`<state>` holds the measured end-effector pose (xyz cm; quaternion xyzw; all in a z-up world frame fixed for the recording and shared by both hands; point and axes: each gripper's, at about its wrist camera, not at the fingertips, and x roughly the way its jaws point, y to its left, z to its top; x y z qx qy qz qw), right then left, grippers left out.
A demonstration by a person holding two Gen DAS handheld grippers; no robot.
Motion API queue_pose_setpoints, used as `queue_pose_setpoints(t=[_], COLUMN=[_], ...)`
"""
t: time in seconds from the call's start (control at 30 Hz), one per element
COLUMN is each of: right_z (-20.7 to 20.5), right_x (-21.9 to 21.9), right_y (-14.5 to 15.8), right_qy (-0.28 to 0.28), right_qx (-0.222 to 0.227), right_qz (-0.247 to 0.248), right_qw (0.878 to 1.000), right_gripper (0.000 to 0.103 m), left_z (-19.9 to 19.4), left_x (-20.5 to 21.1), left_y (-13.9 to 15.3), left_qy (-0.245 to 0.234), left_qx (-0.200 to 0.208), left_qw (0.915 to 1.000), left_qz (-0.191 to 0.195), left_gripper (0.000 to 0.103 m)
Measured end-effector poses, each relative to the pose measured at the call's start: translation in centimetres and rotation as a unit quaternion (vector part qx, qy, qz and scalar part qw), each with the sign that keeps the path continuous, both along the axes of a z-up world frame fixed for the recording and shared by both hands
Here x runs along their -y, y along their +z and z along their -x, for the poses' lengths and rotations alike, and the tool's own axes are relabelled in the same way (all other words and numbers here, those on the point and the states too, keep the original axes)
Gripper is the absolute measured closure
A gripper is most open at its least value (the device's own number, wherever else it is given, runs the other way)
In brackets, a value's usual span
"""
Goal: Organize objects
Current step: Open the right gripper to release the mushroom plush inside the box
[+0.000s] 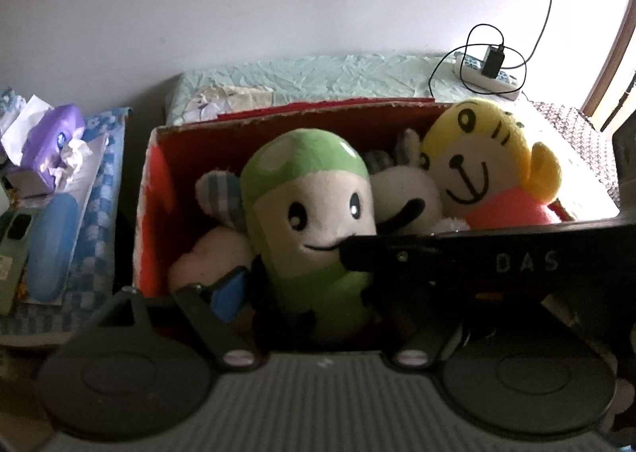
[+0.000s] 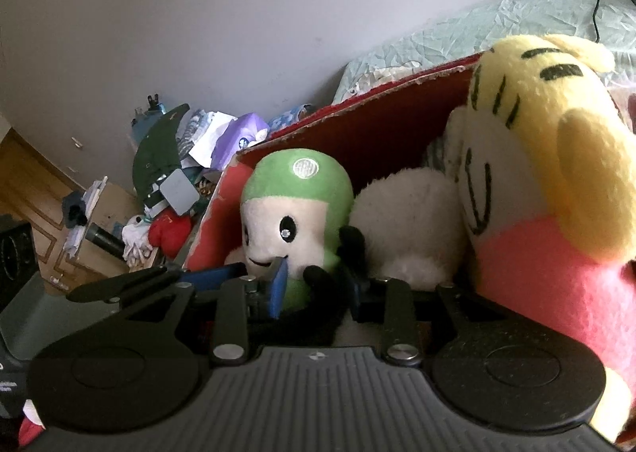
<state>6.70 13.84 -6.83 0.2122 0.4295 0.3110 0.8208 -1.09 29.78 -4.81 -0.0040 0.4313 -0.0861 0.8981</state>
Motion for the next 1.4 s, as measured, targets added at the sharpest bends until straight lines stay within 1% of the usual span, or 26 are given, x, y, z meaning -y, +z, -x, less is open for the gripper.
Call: queue_pose_setpoints(t=[0.1,0.2,0.37,0.5,0.7,0.93,1.1,1.33,1.37,1.4], right_z=[0.1,0.4,0.8,0.8,1.0,1.4,1.9,2.7,2.9,3.1], right_x=[0.4,0.6,1.1,1.3,1.4,1.4,1.8,2.4,2.4,2.5], right_y=[0.0,0.3,0.5,0.5,0.4,0.8,1.3,1.9,2.1,2.2], right_qy=[-0.001,-0.002,-0.011,-0.015,-0.016,-0.023,-0.029,-0.030,-0.028,-0.026], right_qx=[-0.004,0.001,0.013,0.014,0.020,0.030,0.040,0.049,0.052,0.055], right_qz=[-0.006,-0.001,0.005,0.005,0.004,0.007,0.010,-0.004,-0.006,-0.008], right_qw=[1.000,1.000,1.000,1.000,1.000,0.999,0.999,0.998,0.998,0.998], right_gripper=[0.071,0.073,0.076,0.077,0.077,0.076,0.076,0.076,0.075,0.072], left_z=[-0.1,-0.3,-0.5,-0.7,-0.8,-0.7,-0.3,0.7,1.0,1.3], left_x=[0.3,0.7,1.0,1.2,1.6,1.8,2.0,1.9,2.0,2.1], left_y=[-0.1,-0.2,-0.4,-0.5,-0.6,-0.5,-0.2,0.6,0.9,1.1], left_qy=[0.003,0.004,0.006,0.007,0.009,0.014,0.016,0.028,0.030,0.031], left_qx=[-0.004,-0.005,-0.006,-0.007,-0.010,-0.011,-0.008,-0.002,0.001,0.006], left_qw=[1.0000,0.9999,0.9999,0.9997,0.9994,0.9992,0.9990,0.9989,0.9988,0.9987], left_qz=[-0.002,-0.008,-0.015,-0.022,-0.032,-0.036,-0.042,-0.038,-0.038,-0.040], left_gripper=[0.015,0.012,0.009,0.008,0.004,0.004,0.007,0.010,0.010,0.011])
